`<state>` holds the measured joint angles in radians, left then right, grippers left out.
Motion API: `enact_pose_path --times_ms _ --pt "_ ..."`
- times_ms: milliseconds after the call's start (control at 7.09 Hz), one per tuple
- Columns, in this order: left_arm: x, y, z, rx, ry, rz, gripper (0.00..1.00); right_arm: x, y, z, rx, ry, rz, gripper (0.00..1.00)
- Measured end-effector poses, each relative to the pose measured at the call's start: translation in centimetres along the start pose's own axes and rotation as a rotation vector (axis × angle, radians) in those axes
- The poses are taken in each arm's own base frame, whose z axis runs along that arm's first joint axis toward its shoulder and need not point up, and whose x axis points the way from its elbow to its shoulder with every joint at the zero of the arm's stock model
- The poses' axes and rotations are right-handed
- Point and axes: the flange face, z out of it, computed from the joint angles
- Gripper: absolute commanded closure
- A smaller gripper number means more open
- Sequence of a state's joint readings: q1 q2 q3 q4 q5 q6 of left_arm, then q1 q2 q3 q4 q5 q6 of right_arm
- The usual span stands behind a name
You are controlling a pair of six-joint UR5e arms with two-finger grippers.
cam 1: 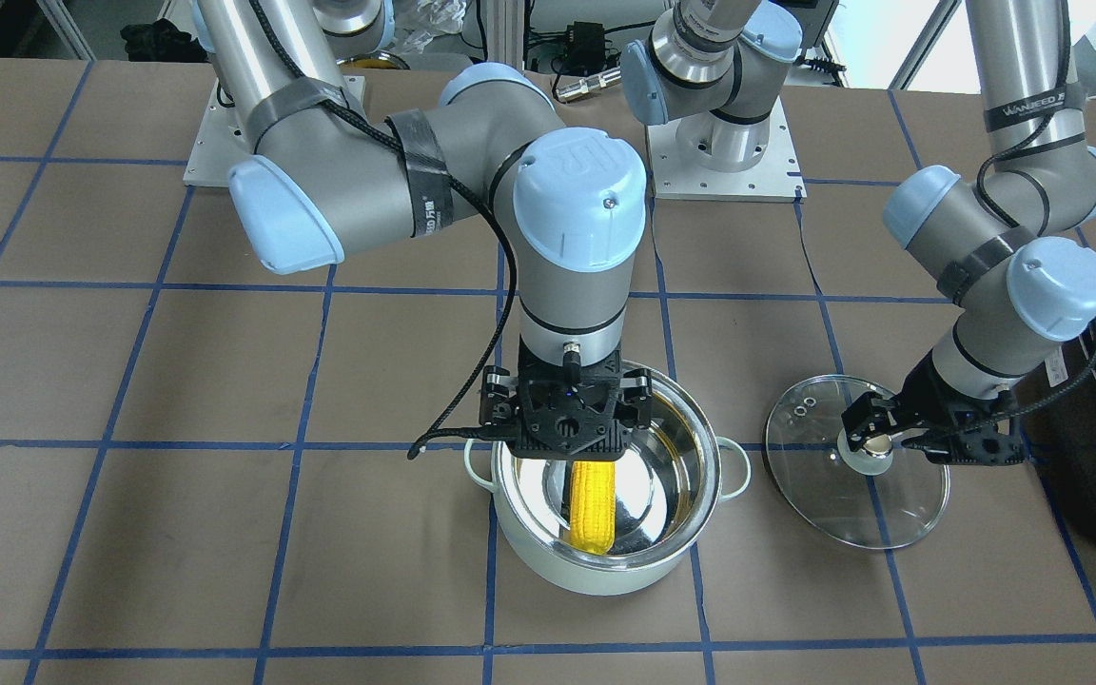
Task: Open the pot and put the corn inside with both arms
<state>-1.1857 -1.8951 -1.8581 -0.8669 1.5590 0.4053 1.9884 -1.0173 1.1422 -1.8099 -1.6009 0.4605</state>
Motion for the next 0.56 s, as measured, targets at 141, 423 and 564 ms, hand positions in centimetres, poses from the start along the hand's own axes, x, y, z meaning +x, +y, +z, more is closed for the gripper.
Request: enact_pose_path --times_ms 141,423,564 --pt "0.3 -1.1 -2.2 0.001 0.002 0.003 0.0 4.6 -0.6 -2.5 -0.026 0.049 0.01 0.0" --pt "3.9 -2.4 -8.7 -0.042 0.025 0.022 0.0 13.9 -0.3 -6.2 -0.059 0.09 0.104 0.0" --pt "7.0 -2.4 -12.7 -0.064 0.034 0.012 0.0 18.0 1.1 -7.6 -0.073 0.102 0.148 0.0"
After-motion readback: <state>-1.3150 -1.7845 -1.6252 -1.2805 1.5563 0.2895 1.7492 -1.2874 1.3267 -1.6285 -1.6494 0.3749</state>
